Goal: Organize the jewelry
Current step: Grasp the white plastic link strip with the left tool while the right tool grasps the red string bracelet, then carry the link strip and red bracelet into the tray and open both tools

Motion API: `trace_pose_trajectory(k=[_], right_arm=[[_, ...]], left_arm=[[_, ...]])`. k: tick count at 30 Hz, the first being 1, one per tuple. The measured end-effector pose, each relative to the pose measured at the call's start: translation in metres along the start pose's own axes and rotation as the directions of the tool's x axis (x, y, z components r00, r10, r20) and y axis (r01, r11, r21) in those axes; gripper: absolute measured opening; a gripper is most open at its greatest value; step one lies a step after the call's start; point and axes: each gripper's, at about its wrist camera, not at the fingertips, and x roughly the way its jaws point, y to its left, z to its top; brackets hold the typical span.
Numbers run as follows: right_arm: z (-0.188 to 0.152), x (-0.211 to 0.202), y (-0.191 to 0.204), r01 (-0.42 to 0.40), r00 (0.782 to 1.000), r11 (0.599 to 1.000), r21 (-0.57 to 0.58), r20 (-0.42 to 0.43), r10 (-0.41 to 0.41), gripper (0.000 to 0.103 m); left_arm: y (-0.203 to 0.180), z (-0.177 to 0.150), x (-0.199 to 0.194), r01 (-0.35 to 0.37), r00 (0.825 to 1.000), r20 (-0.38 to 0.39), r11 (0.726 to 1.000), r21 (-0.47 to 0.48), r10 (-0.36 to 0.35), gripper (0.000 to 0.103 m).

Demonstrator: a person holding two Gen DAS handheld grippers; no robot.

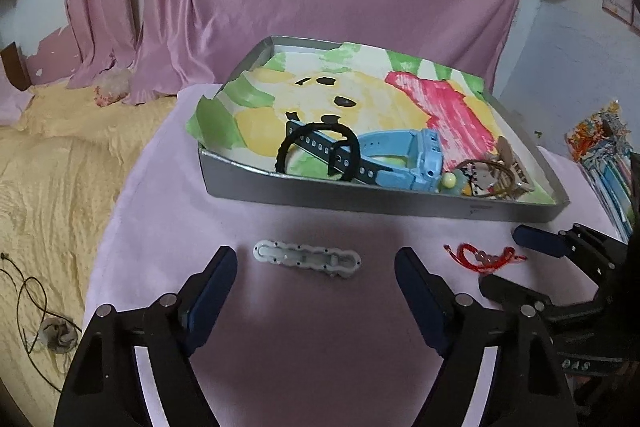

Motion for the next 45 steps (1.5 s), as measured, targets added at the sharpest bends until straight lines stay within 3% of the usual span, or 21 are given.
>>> trace_pose_trajectory(k=[5,10,13,15,20,28,34,45], right_arm=[[0.002,0.000,0.001,-0.021,1.000,1.000,-0.018,0.010,0.021,0.044],[0.001,-0.003,0.006,-0.046,0.999,0.998,-0.045,0.017,0.046,0.021],[-0.001,-0.004,0.009,-0.051,0.998,0.997,-0.052,0.018,0.052,0.016],[-0.002,-0.005,0.010,-0.059,0.998,0.997,-0.045,0.018,0.060,0.016],[-0.008,-0.010,0.013,-0.078,0.997,0.997,-0.025,0.019,0.078,0.015],[-0.017,-0.016,0.015,-0.078,0.997,0.997,0.011,0.023,0.078,0.012],[-0.027,-0.022,0.013,-0.087,0.995,0.995,0.051,0.051,0.084,0.010],[-0.027,-0.060,-0.015,-0.042,0.980,0.988,0.147,0.196,0.013,0.010]], left_arm=[[-0.010,0.004,0.009,-0.037,0.999,-0.023,0.999,0.029,0.038,0.065],[-0.010,0.003,0.006,-0.075,0.997,-0.013,0.996,0.042,0.076,0.047],[-0.007,0.000,0.002,-0.060,0.998,-0.012,0.997,0.040,0.061,0.042],[-0.006,-0.003,0.000,-0.059,0.998,-0.021,0.997,0.045,0.060,0.026],[0.001,-0.010,-0.006,-0.062,0.998,-0.014,0.997,0.044,0.063,0.017],[0.009,-0.023,-0.017,-0.030,1.000,-0.006,0.999,0.041,0.030,0.016],[0.003,-0.034,-0.032,0.080,0.996,0.032,0.997,0.021,-0.081,0.016],[-0.035,-0.026,-0.056,0.187,0.958,0.204,0.978,0.089,-0.201,0.016]])
